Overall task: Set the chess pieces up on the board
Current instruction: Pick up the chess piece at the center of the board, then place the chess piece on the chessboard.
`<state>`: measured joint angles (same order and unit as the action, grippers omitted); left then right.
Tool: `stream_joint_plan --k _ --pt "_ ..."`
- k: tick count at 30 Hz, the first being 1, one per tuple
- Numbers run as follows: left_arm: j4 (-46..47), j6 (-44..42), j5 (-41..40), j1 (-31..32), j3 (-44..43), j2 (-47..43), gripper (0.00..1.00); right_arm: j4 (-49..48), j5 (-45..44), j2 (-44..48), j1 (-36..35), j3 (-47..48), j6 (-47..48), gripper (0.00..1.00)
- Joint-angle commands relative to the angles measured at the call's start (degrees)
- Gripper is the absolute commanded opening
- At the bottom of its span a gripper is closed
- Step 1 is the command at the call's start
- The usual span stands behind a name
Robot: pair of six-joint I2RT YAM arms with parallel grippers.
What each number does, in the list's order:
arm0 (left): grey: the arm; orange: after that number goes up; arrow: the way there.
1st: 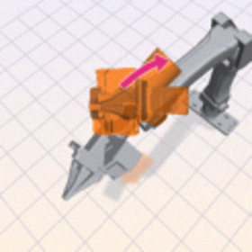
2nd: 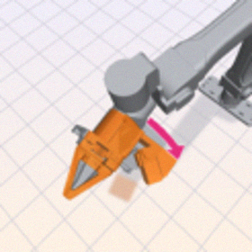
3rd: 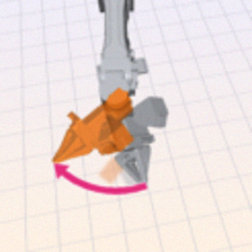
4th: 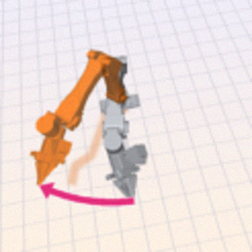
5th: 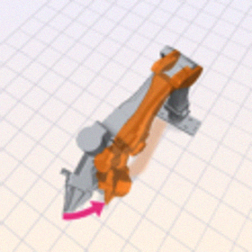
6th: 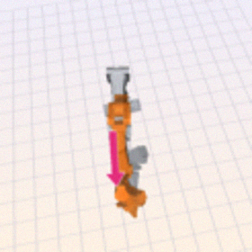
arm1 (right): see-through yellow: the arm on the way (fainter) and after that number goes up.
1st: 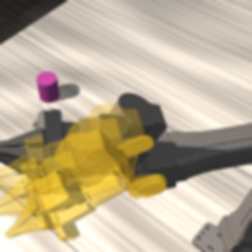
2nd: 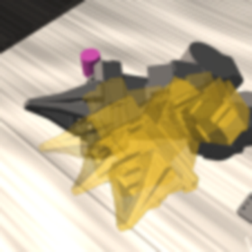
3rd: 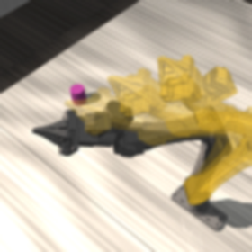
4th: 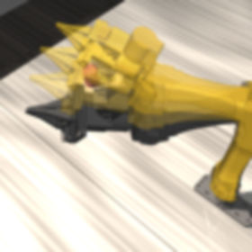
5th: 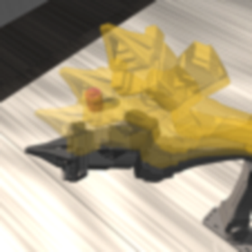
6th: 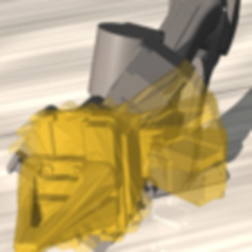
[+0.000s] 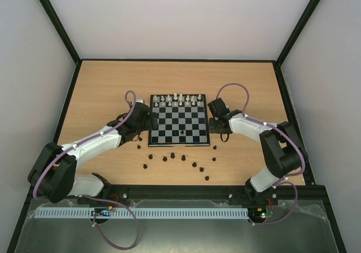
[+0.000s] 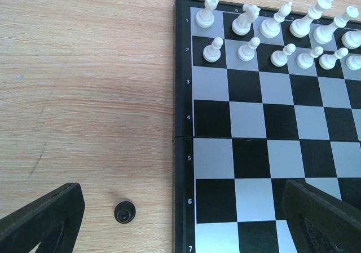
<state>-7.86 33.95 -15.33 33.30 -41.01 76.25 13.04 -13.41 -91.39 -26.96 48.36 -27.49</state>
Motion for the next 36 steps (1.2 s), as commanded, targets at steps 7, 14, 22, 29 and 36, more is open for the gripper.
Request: stream_joint_plan --k 7,14,22,29,36 --pt "0.7 0.0 -0.7 -1.0 0.8 -0.3 0.99 2.2 -1.6 10.2 -2.6 -1.0 1.3 0.04" --pt "0.8 0.0 -1.0 -1.3 0.8 0.1 0.99 1.9 -1.0 11.4 -8.4 0.1 3.4 0.03" --pt "0.7 0.1 -1.0 -1.6 0.8 0.3 0.99 1.3 0.0 8.9 -13.9 1.8 5.3 0.03" --pt "0.8 0.1 -0.7 -1.7 0.8 0.6 0.99 0.5 0.7 5.9 -18.2 3.2 7.1 0.04" --pt "1.0 0.1 -0.5 -1.7 0.9 0.6 0.99 1.6 0.7 1.4 -20.3 7.1 8.0 0.04"
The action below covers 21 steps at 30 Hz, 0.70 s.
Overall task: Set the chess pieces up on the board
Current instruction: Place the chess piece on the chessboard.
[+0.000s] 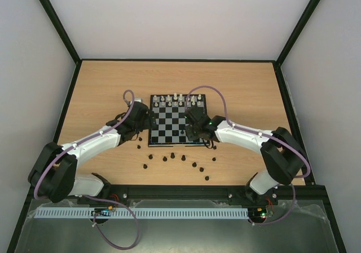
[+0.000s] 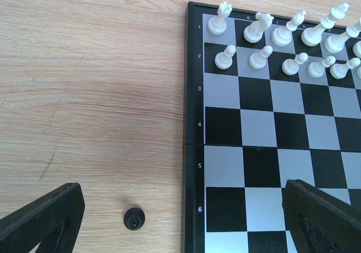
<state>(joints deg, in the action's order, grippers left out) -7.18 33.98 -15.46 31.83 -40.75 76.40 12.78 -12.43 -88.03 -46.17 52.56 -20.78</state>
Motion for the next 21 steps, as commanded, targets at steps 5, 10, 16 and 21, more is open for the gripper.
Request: stream_joint_plan --k 5,10,16,21 --pt "0.2 0.0 -0.3 -0.2 0.5 0.5 0.99 1.8 -0.5 -4.1 -1.2 3.6 1.3 0.04" --pt "0.3 0.1 -0.2 -0.2 0.5 0.5 0.99 1.7 -0.4 -5.2 -1.3 4.0 1.5 0.05" --pt "0.3 0.1 -0.1 -0.3 0.5 0.6 0.99 1.5 -0.6 -6.3 -1.3 4.7 1.4 0.06" --pt "0.3 0.0 -0.1 -0.3 0.6 0.6 0.99 1.5 -0.8 -6.9 -1.3 4.8 1.4 0.07"
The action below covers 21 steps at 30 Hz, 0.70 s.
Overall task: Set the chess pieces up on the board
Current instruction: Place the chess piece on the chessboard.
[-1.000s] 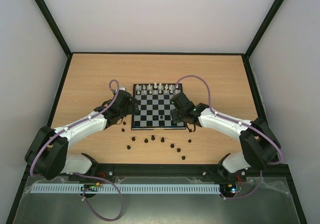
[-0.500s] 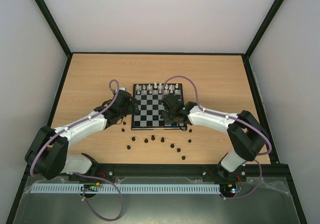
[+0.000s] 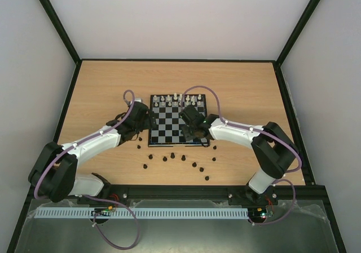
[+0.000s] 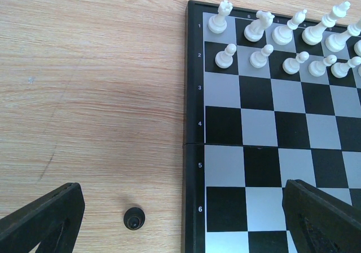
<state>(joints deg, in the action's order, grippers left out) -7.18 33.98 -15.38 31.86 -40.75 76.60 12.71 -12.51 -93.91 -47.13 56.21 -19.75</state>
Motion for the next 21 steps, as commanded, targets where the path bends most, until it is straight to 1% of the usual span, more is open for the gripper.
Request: stream_joint_plan --k 1,21 --pt "0.3 0.1 -0.2 -0.2 0.6 0.4 0.99 1.5 -0.8 -1.0 -0.3 1.2 0.4 0.08" --pt "0.4 0.1 0.3 -0.3 0.5 0.6 0.99 0.7 -2.2 -2.8 -0.4 2.0 0.5 0.09"
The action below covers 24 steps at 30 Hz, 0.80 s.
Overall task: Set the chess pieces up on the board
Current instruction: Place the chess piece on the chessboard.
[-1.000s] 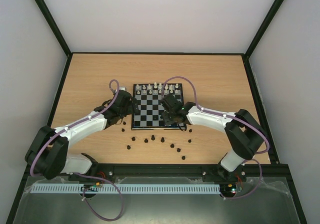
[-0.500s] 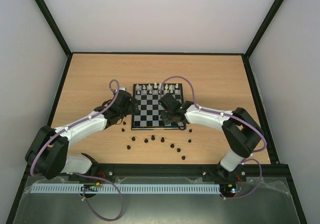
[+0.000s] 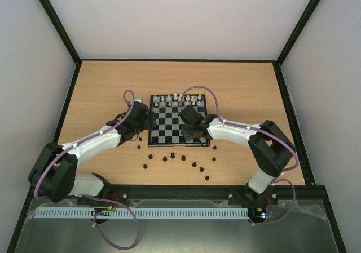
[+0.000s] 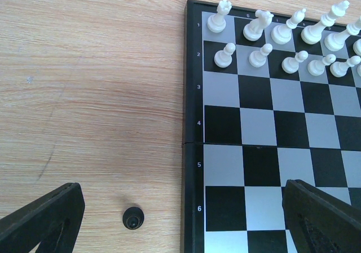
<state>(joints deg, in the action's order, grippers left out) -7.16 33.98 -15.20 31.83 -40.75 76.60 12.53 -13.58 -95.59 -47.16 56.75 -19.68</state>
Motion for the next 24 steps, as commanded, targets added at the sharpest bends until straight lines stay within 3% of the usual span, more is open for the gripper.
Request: stream_joint_plan --k 1,10,24 --pt "0.4 0.2 0.1 -0.3 0.5 0.6 0.99 0.9 -1.2 -1.3 -0.3 1.5 0.4 0.09" --pt "0.5 0.0 0.4 -0.2 0.5 0.7 0.99 0.6 -1.2 -2.0 -0.3 2.1 0.5 0.12" --pt "0.3 0.0 0.4 -0.3 0.2 1.9 0.99 0.3 -2.9 2.1 -0.4 0.4 -0.3 0.24"
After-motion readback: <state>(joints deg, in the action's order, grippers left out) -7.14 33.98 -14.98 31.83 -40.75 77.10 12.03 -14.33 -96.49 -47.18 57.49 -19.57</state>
